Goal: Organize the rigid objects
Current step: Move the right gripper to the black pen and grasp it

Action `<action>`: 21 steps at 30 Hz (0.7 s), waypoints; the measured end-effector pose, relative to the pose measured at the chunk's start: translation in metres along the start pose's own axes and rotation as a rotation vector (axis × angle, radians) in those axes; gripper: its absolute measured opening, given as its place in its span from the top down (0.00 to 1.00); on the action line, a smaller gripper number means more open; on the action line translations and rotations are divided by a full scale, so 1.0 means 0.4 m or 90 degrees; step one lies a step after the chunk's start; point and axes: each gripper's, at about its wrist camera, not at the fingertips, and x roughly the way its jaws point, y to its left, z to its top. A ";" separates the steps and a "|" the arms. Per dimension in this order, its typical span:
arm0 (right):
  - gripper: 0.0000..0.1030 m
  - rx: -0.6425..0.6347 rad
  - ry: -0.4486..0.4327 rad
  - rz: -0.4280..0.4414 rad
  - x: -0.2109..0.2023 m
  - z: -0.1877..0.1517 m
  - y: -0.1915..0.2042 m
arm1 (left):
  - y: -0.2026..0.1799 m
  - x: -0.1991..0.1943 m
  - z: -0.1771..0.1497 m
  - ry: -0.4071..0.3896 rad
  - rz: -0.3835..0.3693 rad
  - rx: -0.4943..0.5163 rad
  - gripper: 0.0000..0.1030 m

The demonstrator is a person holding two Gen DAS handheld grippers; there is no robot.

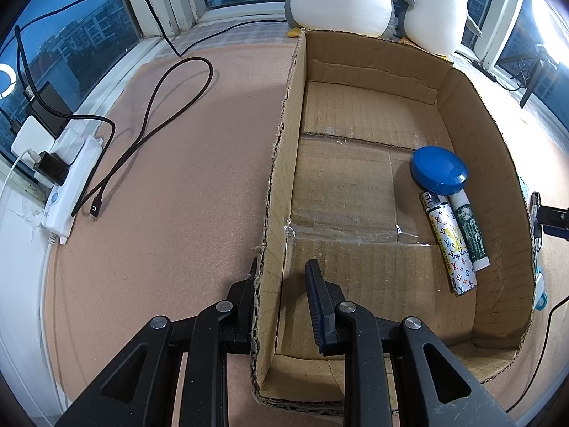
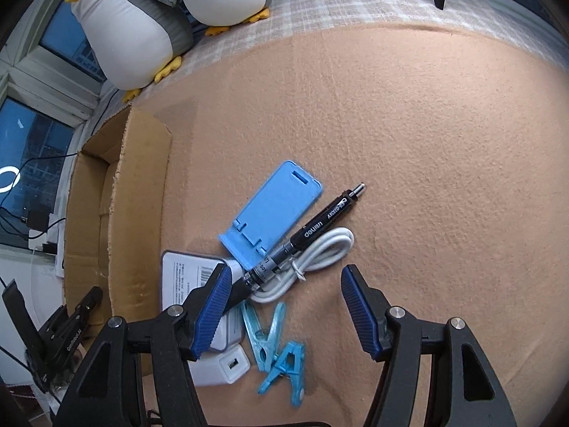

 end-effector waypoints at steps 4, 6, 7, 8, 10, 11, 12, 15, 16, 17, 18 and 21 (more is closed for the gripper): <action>0.58 -0.047 0.003 -0.023 0.004 0.012 0.022 | 0.001 0.000 0.000 0.000 -0.002 -0.001 0.77; 0.67 -0.058 0.005 -0.039 0.004 0.015 0.022 | 0.001 0.001 0.001 0.000 -0.002 -0.001 0.77; 0.71 -0.066 0.004 -0.054 0.005 0.016 0.022 | 0.001 0.001 0.001 0.000 -0.001 -0.001 0.77; 0.74 -0.074 0.003 -0.059 0.004 0.017 0.018 | 0.001 0.001 0.001 0.000 -0.002 -0.001 0.77; 0.75 -0.086 0.000 -0.081 0.003 0.019 0.004 | 0.001 0.001 0.001 0.000 -0.002 -0.001 0.76; 0.77 -0.093 -0.005 -0.092 0.001 0.018 -0.002 | 0.001 0.001 0.001 0.000 -0.002 0.000 0.76; 0.77 -0.101 -0.010 -0.111 0.000 0.019 -0.009 | 0.001 0.001 0.001 0.000 -0.001 -0.001 0.76; 0.77 -0.097 -0.020 -0.129 -0.008 0.036 -0.045 | 0.002 0.001 0.001 0.001 -0.001 0.000 0.76; 0.77 -0.097 -0.026 -0.145 -0.010 0.043 -0.054 | 0.002 0.001 0.001 0.001 -0.001 0.000 0.76; 0.77 -0.098 -0.032 -0.159 -0.012 0.051 -0.066 | 0.002 0.001 0.001 0.000 -0.002 0.000 0.76; 0.77 -0.096 -0.034 -0.160 -0.016 0.054 -0.076 | 0.002 0.001 0.001 0.000 -0.002 0.000 0.76; 0.77 -0.076 -0.030 -0.122 -0.032 0.068 -0.112 | 0.002 0.001 0.001 0.001 -0.001 -0.001 0.76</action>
